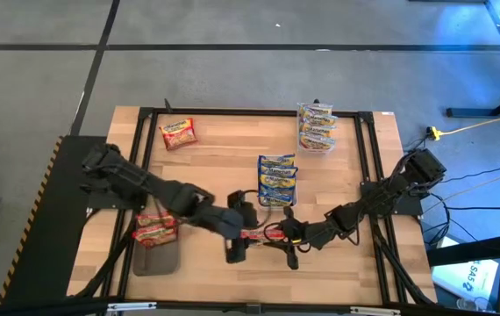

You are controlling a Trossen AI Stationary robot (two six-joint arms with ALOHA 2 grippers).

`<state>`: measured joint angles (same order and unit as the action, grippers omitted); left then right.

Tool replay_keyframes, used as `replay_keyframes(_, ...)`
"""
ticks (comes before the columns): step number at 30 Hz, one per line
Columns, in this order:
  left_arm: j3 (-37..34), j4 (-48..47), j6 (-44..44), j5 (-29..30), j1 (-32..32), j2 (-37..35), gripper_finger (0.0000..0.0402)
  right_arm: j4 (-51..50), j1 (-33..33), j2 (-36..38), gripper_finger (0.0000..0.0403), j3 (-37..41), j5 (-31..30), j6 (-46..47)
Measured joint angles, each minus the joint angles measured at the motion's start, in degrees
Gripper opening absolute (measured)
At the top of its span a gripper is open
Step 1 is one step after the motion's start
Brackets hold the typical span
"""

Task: Sort Maruchan noodles
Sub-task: Put the red noodle pack in the black bin

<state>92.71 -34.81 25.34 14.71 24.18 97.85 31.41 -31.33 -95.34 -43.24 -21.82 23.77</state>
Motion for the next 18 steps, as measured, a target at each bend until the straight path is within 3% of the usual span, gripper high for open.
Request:
replay_keyframes(2,3.82,-5.69,0.25,-2.02,-1.19,2.83,0.0242,-0.07,0.01,-0.04,0.0098,0.0,-0.01,0.0)
replay_keyframes(7,10.36,-9.65,1.09,-7.62,-3.69,9.28,0.0242,-0.24,0.0,-0.04,0.0097,0.0,-0.01,0.07)
replay_keyframes(10,12.04,-10.19,1.18,-10.76,-4.61,11.59,0.0242,-0.17,-0.02,-0.04,0.0098,0.0,-0.03,0.26)
replay_keyframes(18,12.31,-12.65,2.48,-11.44,-5.2,15.81,0.0242,-0.31,-0.02,-0.06,0.0098,0.0,-0.01,0.31)
